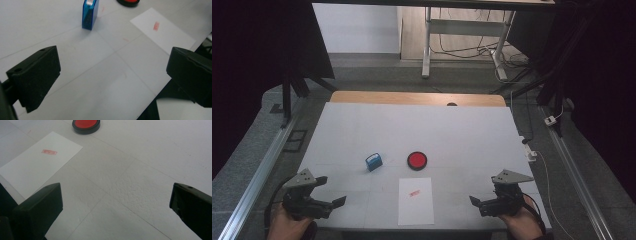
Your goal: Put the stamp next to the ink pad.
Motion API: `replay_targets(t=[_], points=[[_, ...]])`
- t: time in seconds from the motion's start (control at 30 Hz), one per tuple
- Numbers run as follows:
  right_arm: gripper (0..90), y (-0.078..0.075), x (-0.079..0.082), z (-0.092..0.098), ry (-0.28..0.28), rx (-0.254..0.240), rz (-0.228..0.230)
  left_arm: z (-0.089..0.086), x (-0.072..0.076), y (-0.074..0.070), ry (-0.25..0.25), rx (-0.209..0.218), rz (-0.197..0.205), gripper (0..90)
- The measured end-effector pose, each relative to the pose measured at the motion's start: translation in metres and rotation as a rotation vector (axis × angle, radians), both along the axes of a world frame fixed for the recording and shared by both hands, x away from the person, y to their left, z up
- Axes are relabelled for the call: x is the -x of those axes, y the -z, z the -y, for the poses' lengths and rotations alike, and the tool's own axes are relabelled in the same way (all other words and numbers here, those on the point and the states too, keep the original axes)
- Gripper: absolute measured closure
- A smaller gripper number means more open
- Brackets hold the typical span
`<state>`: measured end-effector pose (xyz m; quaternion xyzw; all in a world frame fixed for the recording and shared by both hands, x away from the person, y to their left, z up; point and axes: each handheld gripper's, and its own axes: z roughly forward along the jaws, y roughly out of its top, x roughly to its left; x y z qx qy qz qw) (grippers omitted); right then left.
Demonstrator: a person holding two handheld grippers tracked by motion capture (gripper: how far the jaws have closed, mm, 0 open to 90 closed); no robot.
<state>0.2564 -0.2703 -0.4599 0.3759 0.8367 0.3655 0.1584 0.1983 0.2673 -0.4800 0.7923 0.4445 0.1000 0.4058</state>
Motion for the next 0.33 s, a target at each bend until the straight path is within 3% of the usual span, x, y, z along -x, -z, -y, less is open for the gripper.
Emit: replay_targets(t=[0.2,0.33], points=[[0.0,0.0002,-0.0009,-0.0002,0.014,0.003,-0.007,0.0021,0.002,0.0007,0.0,-0.037,-0.012,0.0],[0.0,0.0006,-0.001,-0.0004,0.015,0.014,-0.007,0.0013,0.0006,0.0006,-0.001,-0.022,-0.019,0.0]])
